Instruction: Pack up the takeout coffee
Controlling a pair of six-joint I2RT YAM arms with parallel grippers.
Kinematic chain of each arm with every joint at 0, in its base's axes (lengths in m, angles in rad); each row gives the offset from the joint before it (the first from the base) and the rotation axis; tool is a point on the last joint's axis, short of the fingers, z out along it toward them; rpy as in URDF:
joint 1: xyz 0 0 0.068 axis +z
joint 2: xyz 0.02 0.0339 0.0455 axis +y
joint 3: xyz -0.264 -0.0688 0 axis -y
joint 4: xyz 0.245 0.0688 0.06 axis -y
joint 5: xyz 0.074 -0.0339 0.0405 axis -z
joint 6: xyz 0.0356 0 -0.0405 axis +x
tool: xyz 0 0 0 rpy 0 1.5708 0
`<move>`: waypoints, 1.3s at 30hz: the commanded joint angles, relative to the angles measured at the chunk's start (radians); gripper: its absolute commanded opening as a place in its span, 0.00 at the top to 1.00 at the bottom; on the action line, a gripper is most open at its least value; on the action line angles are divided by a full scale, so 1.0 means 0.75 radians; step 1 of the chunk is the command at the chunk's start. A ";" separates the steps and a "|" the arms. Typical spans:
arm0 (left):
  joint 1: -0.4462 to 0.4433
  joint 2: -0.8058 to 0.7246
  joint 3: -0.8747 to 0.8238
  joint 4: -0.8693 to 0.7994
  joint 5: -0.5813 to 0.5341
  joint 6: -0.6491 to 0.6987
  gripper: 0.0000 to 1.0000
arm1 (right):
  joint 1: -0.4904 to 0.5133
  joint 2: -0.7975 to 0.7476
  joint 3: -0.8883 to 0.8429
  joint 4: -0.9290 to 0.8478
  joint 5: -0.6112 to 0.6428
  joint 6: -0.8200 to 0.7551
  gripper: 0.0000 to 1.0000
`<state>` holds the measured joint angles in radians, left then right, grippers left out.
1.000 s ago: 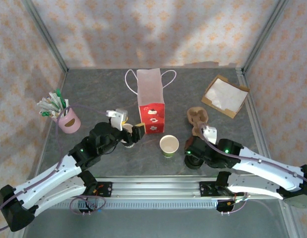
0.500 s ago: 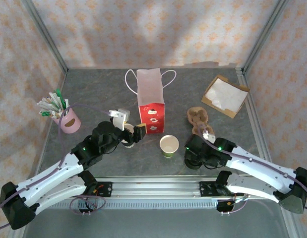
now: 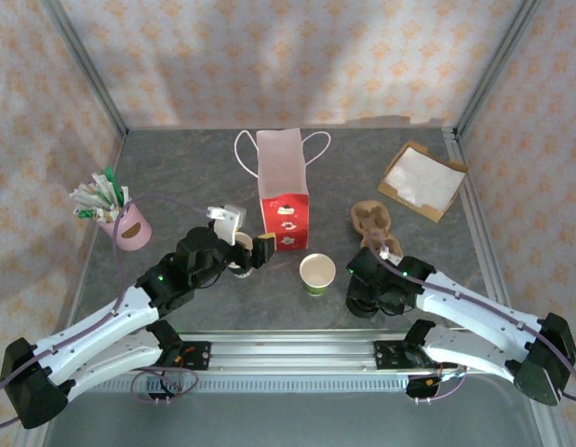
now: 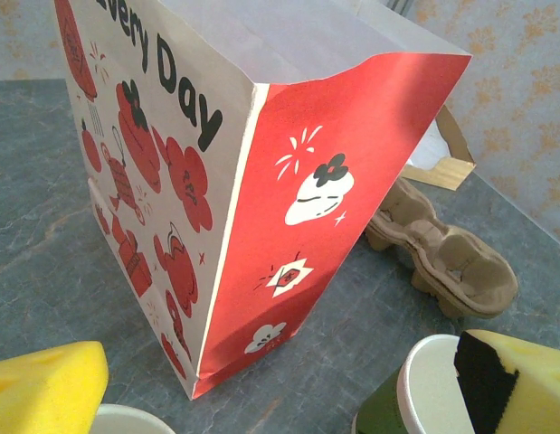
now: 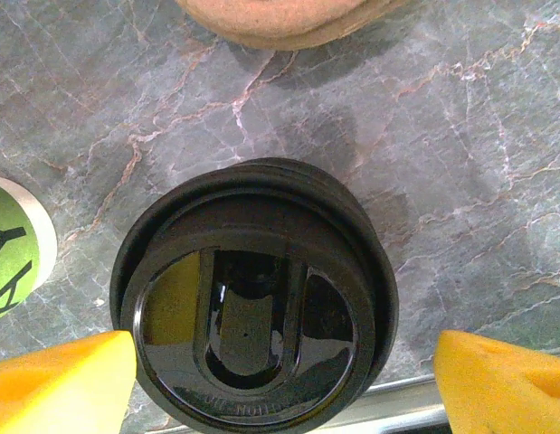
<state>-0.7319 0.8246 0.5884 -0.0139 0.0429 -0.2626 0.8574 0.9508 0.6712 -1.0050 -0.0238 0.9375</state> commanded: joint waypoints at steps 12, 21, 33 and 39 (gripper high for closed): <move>-0.010 0.009 0.040 0.003 -0.034 0.023 0.00 | -0.017 0.052 0.028 0.018 -0.025 -0.098 0.15; -0.010 0.010 0.038 0.001 -0.037 0.028 0.00 | -0.017 0.105 0.059 0.026 -0.021 -0.126 0.16; -0.010 0.010 0.040 0.001 -0.037 0.027 0.00 | -0.016 0.090 0.119 -0.048 0.019 -0.133 0.14; -0.010 0.007 0.042 -0.003 -0.037 0.030 0.00 | -0.016 0.179 0.155 -0.067 0.018 -0.155 0.14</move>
<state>-0.7334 0.8322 0.5884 -0.0139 0.0422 -0.2596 0.8497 1.0668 0.7498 -1.0142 -0.0479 0.8398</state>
